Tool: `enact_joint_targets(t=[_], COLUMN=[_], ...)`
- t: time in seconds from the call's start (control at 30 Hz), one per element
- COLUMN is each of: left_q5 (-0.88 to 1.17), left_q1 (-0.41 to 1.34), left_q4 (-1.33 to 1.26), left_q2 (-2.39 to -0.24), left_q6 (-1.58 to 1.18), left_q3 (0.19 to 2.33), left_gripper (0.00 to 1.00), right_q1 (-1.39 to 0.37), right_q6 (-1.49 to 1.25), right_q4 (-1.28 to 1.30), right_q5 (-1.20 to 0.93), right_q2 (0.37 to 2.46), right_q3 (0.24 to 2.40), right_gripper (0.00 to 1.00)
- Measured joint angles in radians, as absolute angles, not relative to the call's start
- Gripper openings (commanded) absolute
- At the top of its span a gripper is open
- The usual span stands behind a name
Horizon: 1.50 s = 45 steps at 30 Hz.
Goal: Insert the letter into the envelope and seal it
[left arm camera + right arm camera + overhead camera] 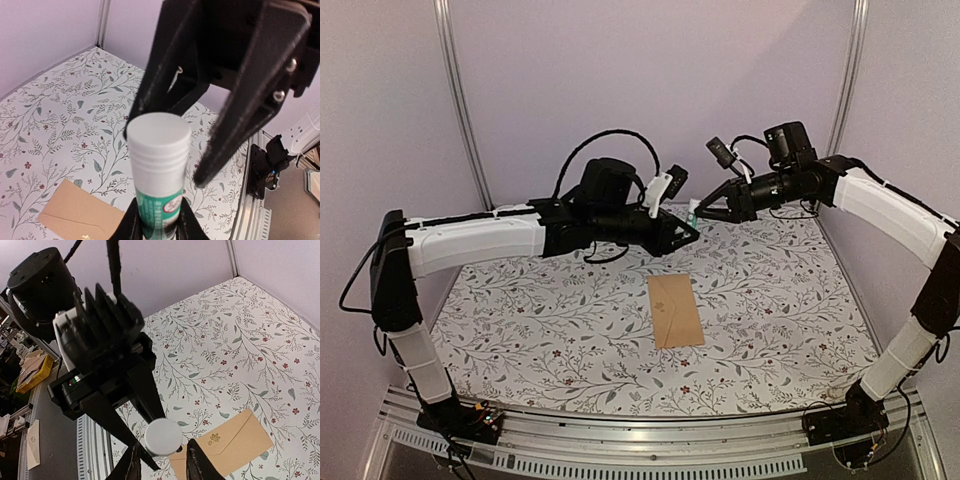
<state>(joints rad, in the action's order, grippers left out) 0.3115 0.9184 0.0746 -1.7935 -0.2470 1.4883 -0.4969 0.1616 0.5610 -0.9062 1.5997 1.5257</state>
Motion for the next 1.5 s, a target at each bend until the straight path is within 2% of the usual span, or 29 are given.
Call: enact_joint_targets(t=[0.17,0.23,0.3,0.37,0.43,0.57,0.77,0.97,1.07,1.27,1.5], left_q5=[0.211,0.185,0.165,0.147,0.134,0.107,0.098,0.123,0.131,0.151,0.149], left_q1=[0.896,0.889,0.888,0.887,0.886,0.885,0.885,0.885,0.885,0.885,0.883], left_q4=[0.102,0.172,0.238,0.329,0.431,0.585,0.733,0.812,0.831,0.836,0.836], left_q2=[-1.784,-1.779,-1.779,-1.779,-1.784,-1.808,-1.889,-2.001,-2.033,-2.071,-2.080], left_q6=[-0.317,-0.354,-0.389,-0.427,-0.464,-0.522,-0.556,-0.550,-0.545,-0.534,-0.523], left_q3=[1.482,1.477,1.469,1.456,1.450,1.443,1.424,1.435,1.439,1.457,1.475], left_gripper=[0.01,0.02,0.03,0.03,0.04,0.06,0.07,0.07,0.14,0.34,0.37], right_q1=[-0.449,-0.397,-0.329,-0.270,-0.221,-0.169,-0.172,-0.172,-0.172,-0.172,-0.172], right_q6=[0.141,0.147,0.158,0.162,0.162,0.203,0.217,0.198,0.199,0.201,0.210], right_q4=[0.612,0.612,0.604,0.594,0.593,0.570,0.486,0.432,0.416,0.416,0.419], right_q5=[-0.867,-0.872,-0.878,-0.876,-0.862,-0.786,-0.667,-0.655,-0.655,-0.648,-0.644], right_q2=[1.641,1.656,1.657,1.656,1.656,1.635,1.493,1.413,1.407,1.407,1.407], right_q3=[1.598,1.660,1.702,1.714,1.705,1.612,1.336,1.279,1.277,1.274,1.274], right_gripper=[0.53,0.57,0.65,0.78,0.97,0.99,0.99,0.99,0.99,0.99,0.99])
